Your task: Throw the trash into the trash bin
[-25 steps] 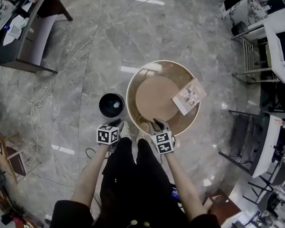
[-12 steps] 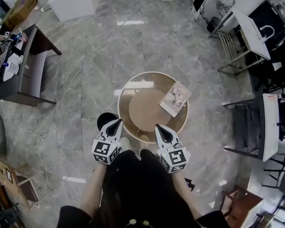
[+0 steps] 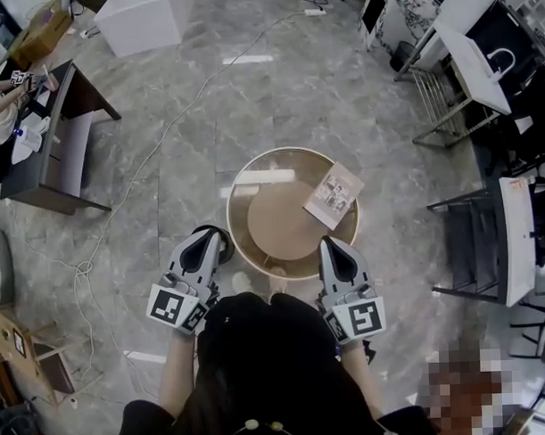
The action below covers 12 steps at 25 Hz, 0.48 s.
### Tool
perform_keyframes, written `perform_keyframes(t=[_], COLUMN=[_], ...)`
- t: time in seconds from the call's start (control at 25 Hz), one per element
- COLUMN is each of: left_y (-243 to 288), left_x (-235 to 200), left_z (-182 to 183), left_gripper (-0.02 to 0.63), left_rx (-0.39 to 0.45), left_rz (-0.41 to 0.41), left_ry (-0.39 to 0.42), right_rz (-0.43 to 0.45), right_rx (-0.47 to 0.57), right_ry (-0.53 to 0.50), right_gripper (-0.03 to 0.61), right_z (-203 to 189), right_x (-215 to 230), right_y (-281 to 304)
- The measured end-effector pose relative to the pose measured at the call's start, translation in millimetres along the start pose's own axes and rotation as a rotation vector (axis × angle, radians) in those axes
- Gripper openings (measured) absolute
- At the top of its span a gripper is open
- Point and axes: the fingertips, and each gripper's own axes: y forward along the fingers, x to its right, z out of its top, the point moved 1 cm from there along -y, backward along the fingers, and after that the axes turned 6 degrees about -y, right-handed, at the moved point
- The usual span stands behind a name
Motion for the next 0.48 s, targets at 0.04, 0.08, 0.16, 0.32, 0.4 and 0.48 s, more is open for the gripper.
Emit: perform_keyframes(t=[0.04,0.08,0.16,0.32,0.4,0.48], left_y=[-1.4,-2.6,-5.1,-10.2,-11.7,-13.2], left_x=[1.6,3.0,4.5,4.8,4.8,4.4], left_z=[4.7,8.6,13.3,14.0,14.6,14.8], left_gripper=[0.006,0.006,0.006,0.006,0.006,0.006], left_rx=[0.012,0.02,0.031,0.039,0.042,0.043], left_rz=[-0.005,-0.008,-0.011,-0.011,-0.01,-0.008], left_ry=[0.005,0.011,0.019,0.018,0.016,0.013], right_rz=[-0.006,-0.012,-0.021,-0.03,-0.03,-0.03], right_rx=[0.005,0.008,0.013,0.014,0.011,0.007], right_ry=[-0.003,-0.006,-0.009,-0.008,-0.009,-0.012], right_gripper=[0.002,0.002,0.002,0.002,0.002,0.002], right_z=[1.7,3.1,5.3,4.6,3.4,2.4], right_x=[1.5,2.6,3.4,1.4,-0.1,-1.8], right_y=[-1.9,-3.4,-5.5,-7.6,-7.2,-6.6])
